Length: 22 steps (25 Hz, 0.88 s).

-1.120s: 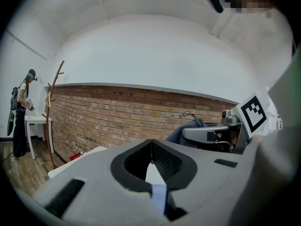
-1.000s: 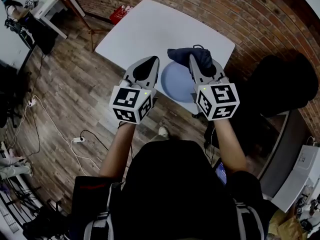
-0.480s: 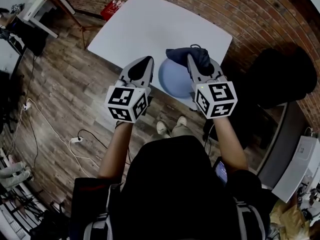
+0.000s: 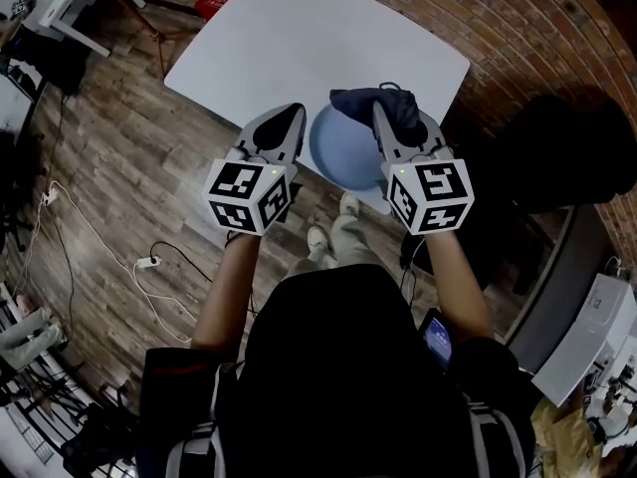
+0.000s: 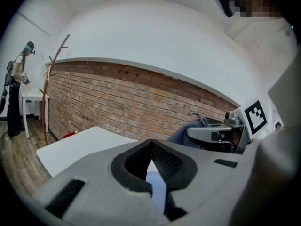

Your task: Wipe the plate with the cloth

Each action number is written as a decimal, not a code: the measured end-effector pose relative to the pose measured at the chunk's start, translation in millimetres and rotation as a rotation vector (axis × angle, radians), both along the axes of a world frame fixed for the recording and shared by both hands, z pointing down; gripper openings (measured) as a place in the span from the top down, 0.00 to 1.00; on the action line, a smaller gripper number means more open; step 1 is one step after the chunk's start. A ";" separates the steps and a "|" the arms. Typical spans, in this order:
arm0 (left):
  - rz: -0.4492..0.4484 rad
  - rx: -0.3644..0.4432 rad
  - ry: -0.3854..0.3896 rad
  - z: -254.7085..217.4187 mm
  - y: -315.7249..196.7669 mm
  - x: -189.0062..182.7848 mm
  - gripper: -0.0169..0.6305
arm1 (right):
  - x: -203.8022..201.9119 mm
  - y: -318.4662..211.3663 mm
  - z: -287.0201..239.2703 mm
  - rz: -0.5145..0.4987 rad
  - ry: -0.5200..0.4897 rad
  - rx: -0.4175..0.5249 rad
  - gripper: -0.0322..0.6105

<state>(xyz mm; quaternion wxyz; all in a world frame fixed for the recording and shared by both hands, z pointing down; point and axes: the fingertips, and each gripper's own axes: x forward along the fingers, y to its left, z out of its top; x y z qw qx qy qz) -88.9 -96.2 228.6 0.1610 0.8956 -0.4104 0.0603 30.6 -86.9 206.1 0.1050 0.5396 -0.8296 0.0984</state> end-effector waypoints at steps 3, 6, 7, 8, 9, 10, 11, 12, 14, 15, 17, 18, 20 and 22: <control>0.006 -0.011 -0.021 10.3 -5.5 7.9 0.94 | 7.5 -6.1 9.8 0.000 -0.001 -0.016 0.89; 0.004 -0.032 -0.027 23.1 -13.1 12.5 0.94 | 13.1 -13.8 21.1 -0.001 -0.006 -0.036 0.89; 0.002 -0.038 -0.029 27.0 -16.1 13.7 0.94 | 14.6 -16.6 24.3 -0.003 -0.007 -0.042 0.89; 0.001 -0.043 -0.033 30.8 -19.0 14.9 0.94 | 16.0 -19.4 27.5 -0.006 -0.006 -0.049 0.89; 0.002 -0.048 -0.039 34.7 -21.6 16.4 0.94 | 17.6 -21.9 30.6 -0.008 -0.006 -0.055 0.89; 0.003 -0.054 -0.044 38.8 -23.7 17.9 0.94 | 19.2 -24.3 34.0 -0.009 -0.004 -0.062 0.89; 0.004 -0.062 -0.049 43.1 -25.6 19.3 0.94 | 20.8 -26.5 37.3 -0.010 -0.003 -0.068 0.89; 0.004 -0.069 -0.053 47.3 -27.3 20.3 0.94 | 22.2 -28.7 40.5 -0.010 -0.002 -0.075 0.89; 0.002 -0.083 -0.058 54.8 -31.2 22.0 0.94 | 24.7 -33.3 45.9 -0.012 0.000 -0.086 0.89; 0.001 -0.089 -0.060 58.4 -33.3 22.9 0.94 | 25.7 -35.4 48.4 -0.013 0.000 -0.090 0.89; -0.001 -0.101 -0.065 66.7 -36.2 24.3 0.94 | 27.2 -38.0 54.5 -0.018 0.001 -0.099 0.89; -0.003 -0.107 -0.067 71.3 -36.9 24.7 0.94 | 27.5 -38.3 58.3 -0.021 0.002 -0.105 0.89; -0.006 -0.120 -0.073 80.1 -37.9 24.6 0.94 | 27.6 -38.5 66.0 -0.028 0.005 -0.120 0.89; -0.008 -0.134 -0.076 88.4 -40.0 24.7 0.94 | 27.9 -39.7 72.9 -0.033 0.008 -0.133 0.89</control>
